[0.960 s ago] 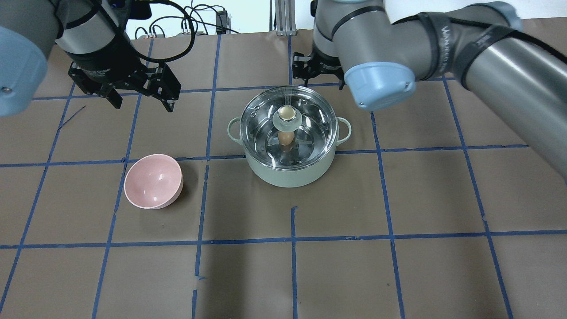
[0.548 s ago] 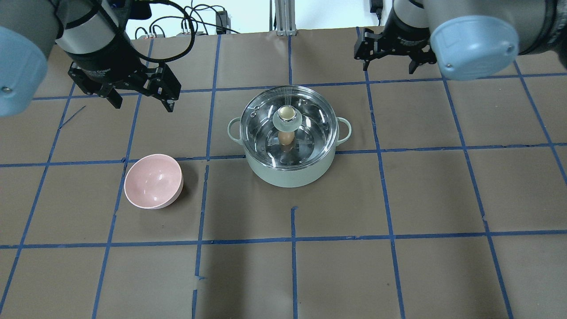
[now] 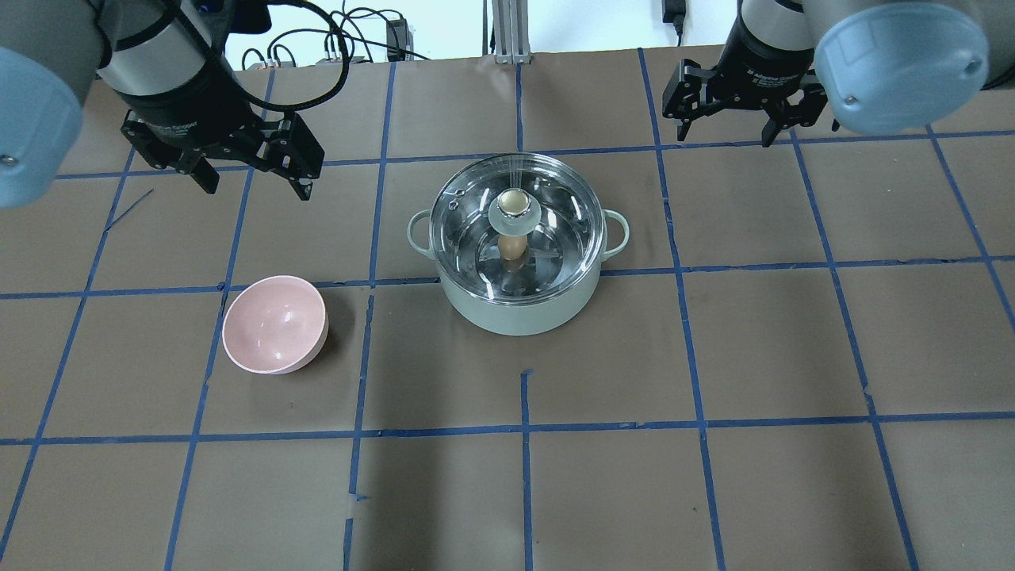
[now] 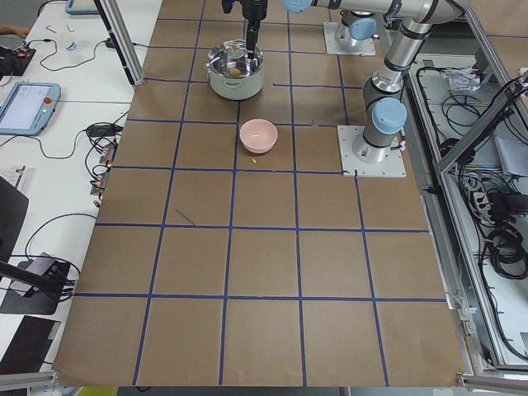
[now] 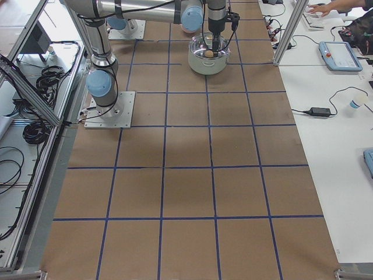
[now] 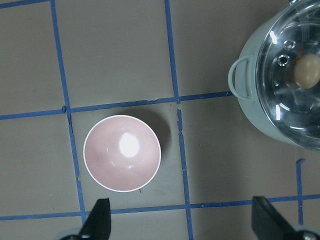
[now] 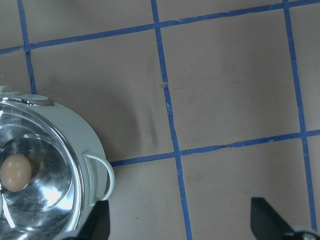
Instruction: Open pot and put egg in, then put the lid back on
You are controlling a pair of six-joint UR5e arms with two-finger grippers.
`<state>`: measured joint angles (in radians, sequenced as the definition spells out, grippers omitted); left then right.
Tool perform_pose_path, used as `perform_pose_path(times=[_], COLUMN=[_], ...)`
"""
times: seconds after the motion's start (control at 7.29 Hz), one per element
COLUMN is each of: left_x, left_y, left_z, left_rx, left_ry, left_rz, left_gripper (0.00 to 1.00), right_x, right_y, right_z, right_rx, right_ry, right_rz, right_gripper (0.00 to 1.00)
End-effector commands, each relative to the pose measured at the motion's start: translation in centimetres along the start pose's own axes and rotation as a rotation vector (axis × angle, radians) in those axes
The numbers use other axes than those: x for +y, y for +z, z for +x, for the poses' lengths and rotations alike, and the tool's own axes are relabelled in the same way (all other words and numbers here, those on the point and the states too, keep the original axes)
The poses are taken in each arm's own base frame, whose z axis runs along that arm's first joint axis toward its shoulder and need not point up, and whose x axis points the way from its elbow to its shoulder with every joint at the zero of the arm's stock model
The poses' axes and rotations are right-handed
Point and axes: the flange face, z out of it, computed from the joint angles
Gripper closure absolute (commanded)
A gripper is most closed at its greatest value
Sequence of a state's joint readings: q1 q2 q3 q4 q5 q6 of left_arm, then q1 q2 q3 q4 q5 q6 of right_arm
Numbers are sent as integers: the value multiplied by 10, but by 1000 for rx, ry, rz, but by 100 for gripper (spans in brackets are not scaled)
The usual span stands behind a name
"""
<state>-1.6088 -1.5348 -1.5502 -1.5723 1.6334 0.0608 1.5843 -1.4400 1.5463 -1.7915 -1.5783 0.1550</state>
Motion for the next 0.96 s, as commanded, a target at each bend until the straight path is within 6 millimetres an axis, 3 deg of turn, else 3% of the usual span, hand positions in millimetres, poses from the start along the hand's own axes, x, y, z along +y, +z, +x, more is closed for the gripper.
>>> perform_pose_path(times=[0.0,0.82], left_x=[2,4], left_y=[-2,-2], left_z=[3,1], left_rx=[1,3], left_ry=[7,-3], left_rz=[4,-4], left_gripper=[0,0], right_x=[0,2], right_y=[0,1], right_z=[1,0], right_rx=[1,0], right_ry=[-3,-5], right_rz=[-2,-6], right_gripper=[0,0])
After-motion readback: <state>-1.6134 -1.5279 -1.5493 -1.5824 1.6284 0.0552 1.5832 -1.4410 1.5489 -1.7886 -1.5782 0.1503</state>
